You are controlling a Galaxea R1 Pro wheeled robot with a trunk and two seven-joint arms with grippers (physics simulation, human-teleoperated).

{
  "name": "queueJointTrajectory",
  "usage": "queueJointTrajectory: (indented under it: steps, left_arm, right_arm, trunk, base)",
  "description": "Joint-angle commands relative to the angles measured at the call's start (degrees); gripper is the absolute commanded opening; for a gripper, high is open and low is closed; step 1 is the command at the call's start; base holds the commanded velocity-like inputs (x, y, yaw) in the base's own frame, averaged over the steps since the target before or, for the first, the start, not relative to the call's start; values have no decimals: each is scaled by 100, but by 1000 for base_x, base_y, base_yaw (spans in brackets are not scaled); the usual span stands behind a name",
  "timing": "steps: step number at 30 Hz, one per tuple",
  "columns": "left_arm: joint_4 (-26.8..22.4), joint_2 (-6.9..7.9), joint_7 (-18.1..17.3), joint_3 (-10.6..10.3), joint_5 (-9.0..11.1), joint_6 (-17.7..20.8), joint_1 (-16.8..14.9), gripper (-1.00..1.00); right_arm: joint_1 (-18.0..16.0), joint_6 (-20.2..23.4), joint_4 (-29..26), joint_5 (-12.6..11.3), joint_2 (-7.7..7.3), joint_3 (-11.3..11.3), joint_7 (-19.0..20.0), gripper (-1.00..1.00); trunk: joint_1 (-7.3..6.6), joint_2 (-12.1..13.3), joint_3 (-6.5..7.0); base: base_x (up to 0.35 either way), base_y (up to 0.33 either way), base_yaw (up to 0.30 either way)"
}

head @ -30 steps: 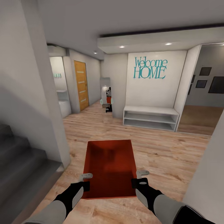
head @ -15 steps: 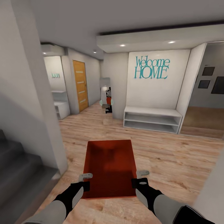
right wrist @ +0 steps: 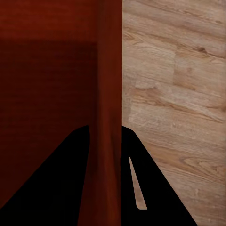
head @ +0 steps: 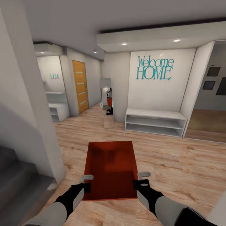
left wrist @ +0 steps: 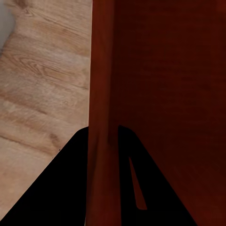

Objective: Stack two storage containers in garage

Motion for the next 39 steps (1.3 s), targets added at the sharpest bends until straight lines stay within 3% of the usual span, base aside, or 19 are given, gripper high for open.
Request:
queueJointTrajectory:
  steps: [1, 39]
  left_arm:
    - [-67, 6, 52, 121, -74, -72, -6, -100]
    - [-65, 6, 52, 121, -74, -72, -6, -100]
  right_arm:
    - [-3, 13, 66, -121, -4, -22, -7, -100]
    - [-3, 13, 66, -121, -4, -22, -8, -100]
  trunk:
    - [5, -9, -10]
    - [5, -9, -10]
  base:
    - [323, 0, 0]
    - [323, 0, 0]
